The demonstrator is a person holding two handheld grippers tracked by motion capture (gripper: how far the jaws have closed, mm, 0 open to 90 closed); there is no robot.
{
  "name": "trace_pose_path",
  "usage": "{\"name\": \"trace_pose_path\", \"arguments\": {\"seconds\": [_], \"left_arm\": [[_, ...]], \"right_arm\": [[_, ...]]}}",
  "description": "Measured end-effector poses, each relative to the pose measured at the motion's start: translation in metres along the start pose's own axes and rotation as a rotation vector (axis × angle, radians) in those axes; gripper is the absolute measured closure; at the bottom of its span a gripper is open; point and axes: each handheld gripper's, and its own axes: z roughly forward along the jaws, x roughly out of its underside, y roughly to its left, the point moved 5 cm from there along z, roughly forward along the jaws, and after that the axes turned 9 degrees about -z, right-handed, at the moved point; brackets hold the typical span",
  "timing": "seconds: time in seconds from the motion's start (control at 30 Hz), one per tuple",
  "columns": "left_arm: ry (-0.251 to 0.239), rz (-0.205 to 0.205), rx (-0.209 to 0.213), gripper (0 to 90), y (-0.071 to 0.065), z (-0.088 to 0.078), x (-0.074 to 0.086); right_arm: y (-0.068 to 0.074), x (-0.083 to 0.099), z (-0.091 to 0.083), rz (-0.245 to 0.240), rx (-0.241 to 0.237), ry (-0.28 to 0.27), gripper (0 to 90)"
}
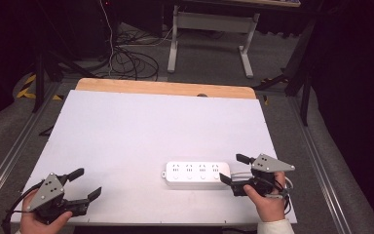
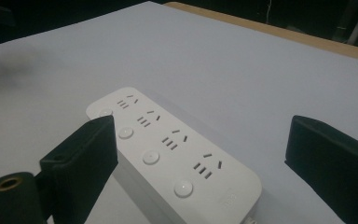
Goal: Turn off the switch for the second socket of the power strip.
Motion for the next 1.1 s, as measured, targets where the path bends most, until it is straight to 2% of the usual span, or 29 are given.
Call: {"name": "trace_pose_path", "arguments": {"seconds": [0.23,0.37,0.43,0.8,1.1], "left_arm": [[0.004,0.001,0.002,17.1,0.000,0.000,0.000],[0.009,0.002,0.003,17.1,0.000,0.000,0.000],[0.016,0.007,0.000,17.0,0.000,0.000,0.000],[0.024,0.006,-0.004,16.3,0.002,-0.001,0.001],[0.042,-0.005,0.005,16.6,0.003,0.002,0.004]], "right_arm": [[-0.006,0.019,-0.008,0.024,0.024,-0.032,6.2],[-0.009,0.029,-0.011,0.040,0.024,-0.040,6.1],[-0.009,0.031,-0.011,0.033,0.018,-0.040,6.0],[-0.007,0.051,-0.007,0.053,0.013,0.048,7.2],[0.000,0.062,-0.004,0.066,0.009,0.072,7.2]]}}
